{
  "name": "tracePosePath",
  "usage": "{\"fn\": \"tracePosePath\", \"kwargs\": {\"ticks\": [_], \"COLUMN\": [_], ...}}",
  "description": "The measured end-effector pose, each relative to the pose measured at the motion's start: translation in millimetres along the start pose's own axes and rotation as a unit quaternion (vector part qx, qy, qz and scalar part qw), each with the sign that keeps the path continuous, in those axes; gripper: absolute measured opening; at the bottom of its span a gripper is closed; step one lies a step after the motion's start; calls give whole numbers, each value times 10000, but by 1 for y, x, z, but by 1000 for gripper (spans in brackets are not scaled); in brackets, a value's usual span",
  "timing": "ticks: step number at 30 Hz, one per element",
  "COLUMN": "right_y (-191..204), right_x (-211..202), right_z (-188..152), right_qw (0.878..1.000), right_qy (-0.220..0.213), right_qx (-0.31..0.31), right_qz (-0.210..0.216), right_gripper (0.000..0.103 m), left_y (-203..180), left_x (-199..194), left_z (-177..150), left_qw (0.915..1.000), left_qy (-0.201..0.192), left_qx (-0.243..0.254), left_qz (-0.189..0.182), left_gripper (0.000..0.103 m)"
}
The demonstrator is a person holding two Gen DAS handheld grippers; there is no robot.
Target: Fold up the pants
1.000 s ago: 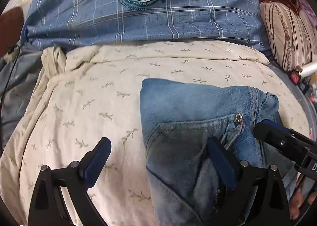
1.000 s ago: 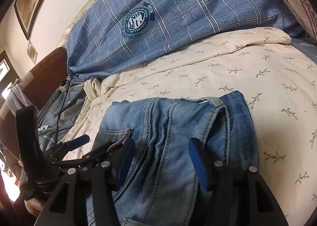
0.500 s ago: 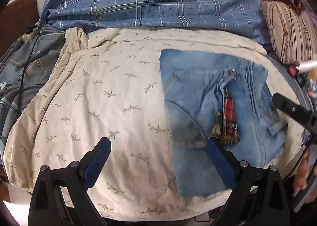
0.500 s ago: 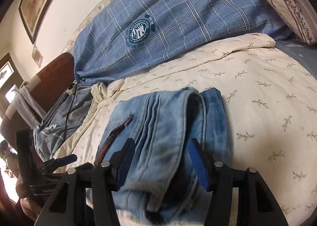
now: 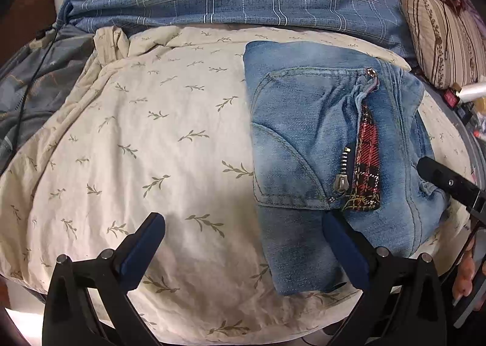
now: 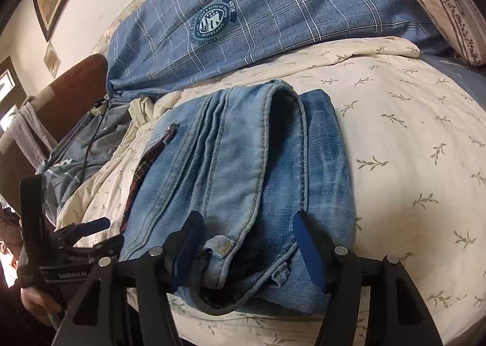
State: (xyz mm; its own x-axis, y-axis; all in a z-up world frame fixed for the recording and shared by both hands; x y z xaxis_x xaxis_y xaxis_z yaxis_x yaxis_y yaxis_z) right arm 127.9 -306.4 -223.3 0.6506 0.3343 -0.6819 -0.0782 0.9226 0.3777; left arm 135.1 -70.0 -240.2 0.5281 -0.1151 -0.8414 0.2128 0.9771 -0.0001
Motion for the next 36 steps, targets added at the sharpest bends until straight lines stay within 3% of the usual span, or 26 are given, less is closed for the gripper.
{"fn": "tracePosePath", "kwargs": {"ticks": [3, 8, 13, 17, 20, 24, 30, 36], "right_y": [3, 0, -7, -31, -49, -50, -41, -46], "right_x": [1, -8, -43, -60, -64, -69, -69, -59], "right_z": [-1, -2, 10, 20, 23, 28, 31, 25], "right_qw": [9999, 9995, 9964, 9906, 9854, 9832, 9849, 9839], "right_qy": [-91, -93, -690, -955, -996, -1117, -1087, -729], "right_qx": [-15, 198, 443, 973, 1376, 1441, 1339, 1558], "right_qz": [-54, -205, -191, -146, -87, -5, 165, 483], "right_gripper": [68, 70, 70, 72, 72, 72, 72, 72], "left_y": [-1, 9, 31, 48, 57, 59, 46, 54], "left_x": [-1, -11, -38, -54, -61, -70, -59, -34], "left_z": [0, 2, 17, 33, 39, 44, 46, 39], "left_qw": [9999, 9994, 9988, 9977, 9962, 9945, 9967, 9963], "left_qy": [57, 289, -284, -606, -731, -916, -776, -458], "left_qx": [78, -149, 101, -156, -213, -279, -237, -598], "left_qz": [65, -151, 390, 269, 429, 434, 89, -406], "left_gripper": [103, 103, 103, 103, 103, 103, 103, 103]}}
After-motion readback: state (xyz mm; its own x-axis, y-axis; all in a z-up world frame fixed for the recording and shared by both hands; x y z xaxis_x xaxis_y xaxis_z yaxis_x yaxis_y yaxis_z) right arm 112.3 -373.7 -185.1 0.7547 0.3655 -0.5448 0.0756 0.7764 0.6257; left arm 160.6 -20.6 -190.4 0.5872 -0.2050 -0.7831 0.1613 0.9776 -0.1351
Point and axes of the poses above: each gripper's, at about its wrist camera, not at the fingertips, and x roughly the way its jaws point, y to its left, z to its top, the point moved 7 cm from there along x, roughly the way its jaws point, and after that the axes turned 1 degree about y, right-handed, at the moved point
